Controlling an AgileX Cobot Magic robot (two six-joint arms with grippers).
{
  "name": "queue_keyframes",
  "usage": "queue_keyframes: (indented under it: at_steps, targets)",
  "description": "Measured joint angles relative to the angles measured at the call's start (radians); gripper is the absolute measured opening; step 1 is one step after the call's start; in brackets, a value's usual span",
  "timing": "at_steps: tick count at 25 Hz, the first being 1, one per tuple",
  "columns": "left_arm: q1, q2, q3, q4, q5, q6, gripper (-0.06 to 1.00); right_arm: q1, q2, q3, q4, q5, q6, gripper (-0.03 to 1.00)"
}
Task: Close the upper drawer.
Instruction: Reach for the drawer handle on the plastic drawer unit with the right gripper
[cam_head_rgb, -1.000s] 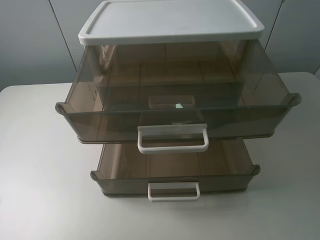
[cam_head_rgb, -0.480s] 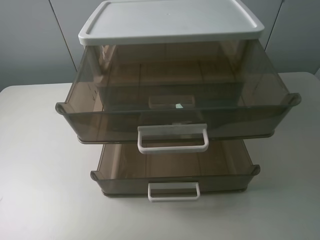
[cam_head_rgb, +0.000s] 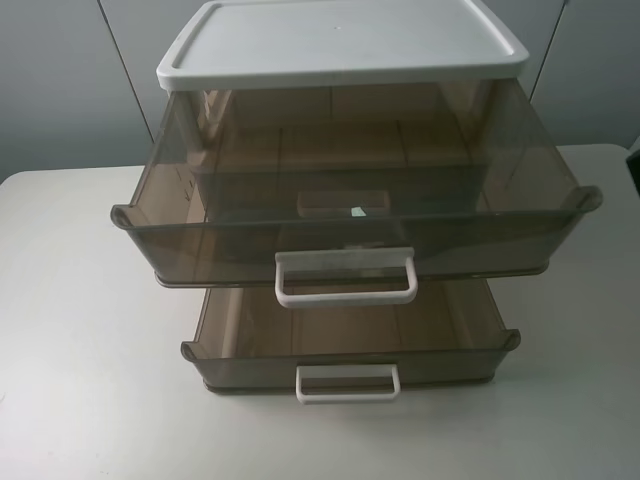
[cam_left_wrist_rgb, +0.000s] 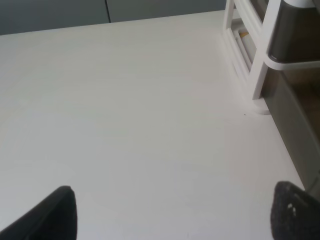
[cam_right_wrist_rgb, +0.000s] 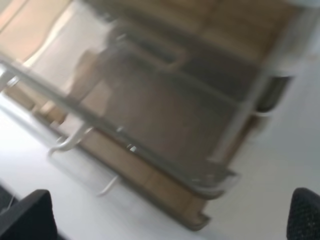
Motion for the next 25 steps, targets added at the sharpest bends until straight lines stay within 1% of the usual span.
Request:
queue_keyframes:
  at_steps: [4,6,11,13,18,21,25]
  targets:
    - [0.0,0.0,0.0,0.0,0.0,0.0,0.74,0.202,0.071,0.0,0.0,0.006,-0.002,0.7]
    - [0.0,0.0,0.0,0.0,0.0,0.0,0.74,0.282,0.105,0.0,0.0,0.006,-0.002,0.7]
    - [0.0,0.0,0.0,0.0,0.0,0.0,0.74,0.443,0.205,0.0,0.018,0.004,-0.002,0.7]
    - [0.0,0.0,0.0,0.0,0.0,0.0,0.74,0.492,0.252,0.0,0.025,0.002,-0.007,0.7]
    - [0.0,0.0,0.0,0.0,0.0,0.0,0.74,0.584,0.362,0.0,0.049,-0.01,-0.04,0.7]
    - [0.0,0.0,0.0,0.0,0.0,0.0,0.74,0.606,0.415,0.0,0.066,-0.031,-0.069,0.7]
    - [0.0,0.0,0.0,0.0,0.0,0.0,0.74,0.61,0.473,0.0,0.096,-0.052,-0.103,0.7]
